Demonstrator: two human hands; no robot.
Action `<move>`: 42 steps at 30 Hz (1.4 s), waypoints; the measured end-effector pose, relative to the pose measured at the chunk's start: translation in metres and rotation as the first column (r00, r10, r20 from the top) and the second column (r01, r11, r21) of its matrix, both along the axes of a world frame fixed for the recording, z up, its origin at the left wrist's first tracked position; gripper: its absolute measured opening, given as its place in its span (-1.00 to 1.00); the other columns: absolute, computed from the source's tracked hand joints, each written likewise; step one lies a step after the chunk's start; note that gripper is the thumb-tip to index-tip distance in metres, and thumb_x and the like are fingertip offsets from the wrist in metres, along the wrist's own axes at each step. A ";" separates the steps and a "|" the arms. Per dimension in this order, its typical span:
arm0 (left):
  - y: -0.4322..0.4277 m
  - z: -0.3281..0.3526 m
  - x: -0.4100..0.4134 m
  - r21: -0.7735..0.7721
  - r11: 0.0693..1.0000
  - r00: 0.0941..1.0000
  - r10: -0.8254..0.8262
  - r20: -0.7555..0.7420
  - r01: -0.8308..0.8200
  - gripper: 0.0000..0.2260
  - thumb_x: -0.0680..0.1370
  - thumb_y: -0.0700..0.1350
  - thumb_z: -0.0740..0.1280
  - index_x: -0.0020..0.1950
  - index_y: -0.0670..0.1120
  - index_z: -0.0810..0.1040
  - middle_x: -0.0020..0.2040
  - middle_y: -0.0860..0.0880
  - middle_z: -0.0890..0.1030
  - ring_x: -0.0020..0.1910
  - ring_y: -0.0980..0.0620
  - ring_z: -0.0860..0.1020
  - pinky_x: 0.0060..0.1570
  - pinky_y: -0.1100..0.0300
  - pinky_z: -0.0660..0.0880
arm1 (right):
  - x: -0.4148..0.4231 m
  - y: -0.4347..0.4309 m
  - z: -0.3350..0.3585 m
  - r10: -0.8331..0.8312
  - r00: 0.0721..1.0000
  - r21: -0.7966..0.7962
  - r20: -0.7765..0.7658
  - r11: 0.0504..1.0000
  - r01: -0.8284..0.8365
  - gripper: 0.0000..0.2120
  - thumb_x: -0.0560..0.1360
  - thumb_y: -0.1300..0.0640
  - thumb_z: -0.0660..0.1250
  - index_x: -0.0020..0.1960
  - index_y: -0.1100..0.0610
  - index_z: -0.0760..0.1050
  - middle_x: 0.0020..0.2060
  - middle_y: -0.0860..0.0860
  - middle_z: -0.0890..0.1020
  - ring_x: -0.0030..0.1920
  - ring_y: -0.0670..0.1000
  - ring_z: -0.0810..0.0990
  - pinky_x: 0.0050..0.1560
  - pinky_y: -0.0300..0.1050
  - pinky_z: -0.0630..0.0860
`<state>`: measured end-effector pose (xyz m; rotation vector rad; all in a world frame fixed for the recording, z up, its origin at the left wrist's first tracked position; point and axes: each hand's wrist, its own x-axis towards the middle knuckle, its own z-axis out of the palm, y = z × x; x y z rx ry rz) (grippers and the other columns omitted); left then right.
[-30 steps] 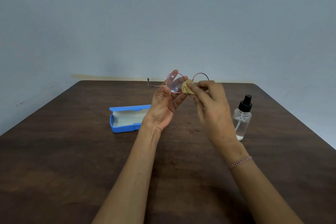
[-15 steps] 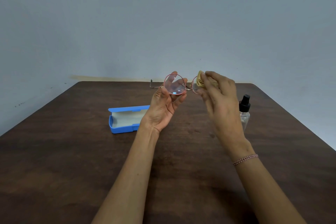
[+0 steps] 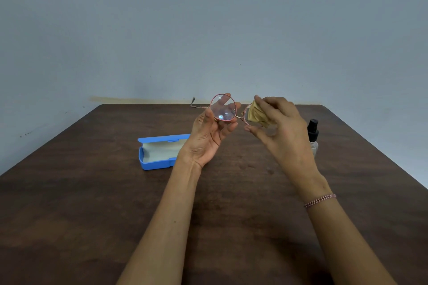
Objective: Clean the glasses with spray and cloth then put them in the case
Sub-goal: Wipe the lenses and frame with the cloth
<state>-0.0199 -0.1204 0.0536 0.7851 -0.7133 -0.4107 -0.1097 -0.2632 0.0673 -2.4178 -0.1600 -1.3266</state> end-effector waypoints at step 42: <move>-0.008 -0.006 -0.006 -0.024 0.985 0.981 -0.174 -0.091 0.172 -0.55 0.07 0.07 0.64 -0.08 0.04 0.71 -0.24 0.03 0.67 -0.35 0.20 0.61 -0.43 0.29 0.57 | 0.001 0.033 -0.004 0.045 0.996 -0.092 0.077 0.995 -0.038 -0.61 0.54 0.11 0.15 0.32 0.19 0.45 0.27 0.10 0.43 0.22 0.05 0.34 0.18 -0.06 0.44</move>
